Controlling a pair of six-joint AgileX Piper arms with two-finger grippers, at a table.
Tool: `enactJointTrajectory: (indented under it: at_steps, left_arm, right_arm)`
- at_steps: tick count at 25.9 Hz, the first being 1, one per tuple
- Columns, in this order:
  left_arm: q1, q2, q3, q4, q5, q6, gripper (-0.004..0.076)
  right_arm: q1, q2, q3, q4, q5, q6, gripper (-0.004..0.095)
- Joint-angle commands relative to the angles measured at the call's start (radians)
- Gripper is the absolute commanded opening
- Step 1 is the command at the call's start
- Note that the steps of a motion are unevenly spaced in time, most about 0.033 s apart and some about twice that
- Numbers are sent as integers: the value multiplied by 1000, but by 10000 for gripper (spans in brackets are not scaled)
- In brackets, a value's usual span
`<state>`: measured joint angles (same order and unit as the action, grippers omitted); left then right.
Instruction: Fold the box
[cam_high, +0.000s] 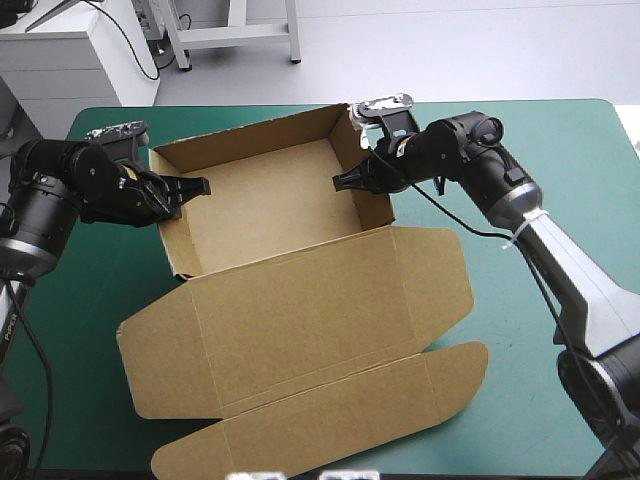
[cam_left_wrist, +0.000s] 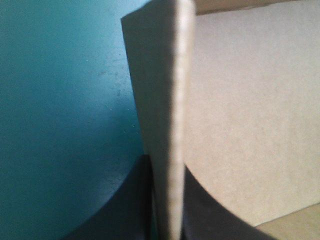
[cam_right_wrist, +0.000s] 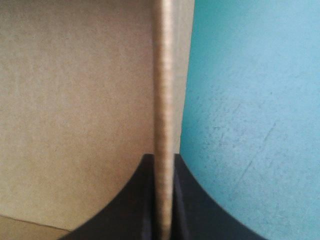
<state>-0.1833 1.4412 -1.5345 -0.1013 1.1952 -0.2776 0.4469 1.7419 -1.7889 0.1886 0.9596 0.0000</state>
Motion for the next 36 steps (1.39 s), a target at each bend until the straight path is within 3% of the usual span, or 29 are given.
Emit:
enactJointTrajectory:
  at_steps: [1,8,16,24,36]
  left_arm:
    - [-32,0,-125,107,13,19,-8]
    - [-194,167,-337,187,49,22,-8]
    - [-237,274,-337,178,55,22,-8]
    - [-257,345,-326,133,40,22,-8]
    - [-284,443,-264,107,5,26,-8]
  right_arm:
    - [-9,-89,-28,-83,64,7,-8]
    - [-9,-150,-21,-285,291,89,-10]
    - [-9,-194,183,-261,278,148,-14]
    - [-9,-190,405,-206,103,167,-14]
    - [-63,-140,425,-178,66,176,-14]
